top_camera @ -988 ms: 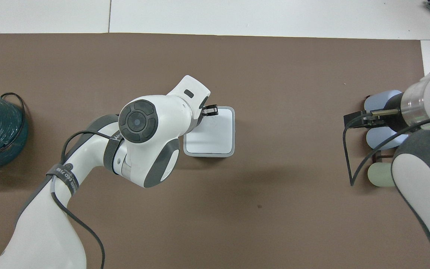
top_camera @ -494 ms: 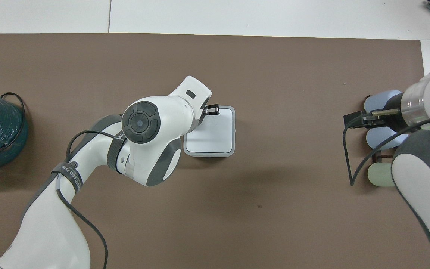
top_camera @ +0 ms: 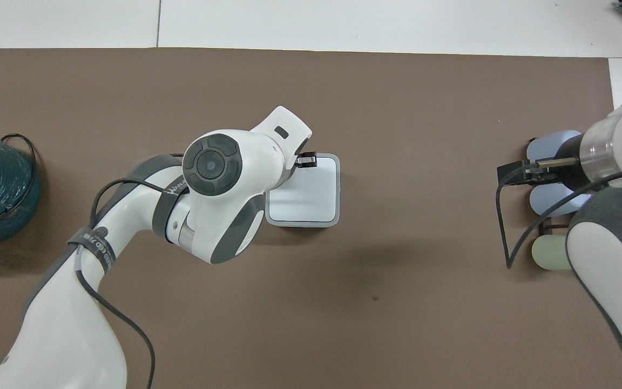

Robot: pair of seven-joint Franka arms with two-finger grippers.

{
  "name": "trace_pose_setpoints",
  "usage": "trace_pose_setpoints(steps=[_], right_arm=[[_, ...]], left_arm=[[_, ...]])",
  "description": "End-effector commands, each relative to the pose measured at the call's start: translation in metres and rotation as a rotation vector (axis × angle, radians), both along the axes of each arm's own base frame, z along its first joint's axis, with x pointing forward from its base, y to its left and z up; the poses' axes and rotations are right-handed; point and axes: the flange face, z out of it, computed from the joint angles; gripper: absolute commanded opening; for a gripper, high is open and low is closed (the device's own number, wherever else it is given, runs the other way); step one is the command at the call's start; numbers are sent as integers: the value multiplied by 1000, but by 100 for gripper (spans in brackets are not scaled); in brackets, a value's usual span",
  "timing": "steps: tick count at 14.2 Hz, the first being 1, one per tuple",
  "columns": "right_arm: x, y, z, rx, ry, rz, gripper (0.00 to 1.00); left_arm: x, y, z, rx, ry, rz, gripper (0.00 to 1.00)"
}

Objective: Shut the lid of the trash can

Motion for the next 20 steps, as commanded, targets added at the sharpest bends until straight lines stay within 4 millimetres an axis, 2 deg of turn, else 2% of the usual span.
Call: trace_pose_setpoints(steps=[1,2,5,10,13,15,18,20], right_arm=[[-7,-4,2,19,5,18,100],[-7,-4,2,21,5,17,100],[-7,-4,2,21,5,16,100],[-7,-4,2,19,5,18,100],[-7,-4,2,19,5,18,100],[-7,-4,2,21,5,17,100],[-7,-4,2,20,5,16,100],[-7,-4,2,21,5,17,100]], left_arm=[[23,18,46,64,55,-4,1],[28,27,57,75,69,6,1],[41,74,80,112,81,-20,1],[74,186,93,177,144,-120,1],[77,239,91,199,208,-151,1],[72,259,105,203,222,-143,1],[49,269,159,216,224,-135,7],[34,281,185,219,215,-115,23]])
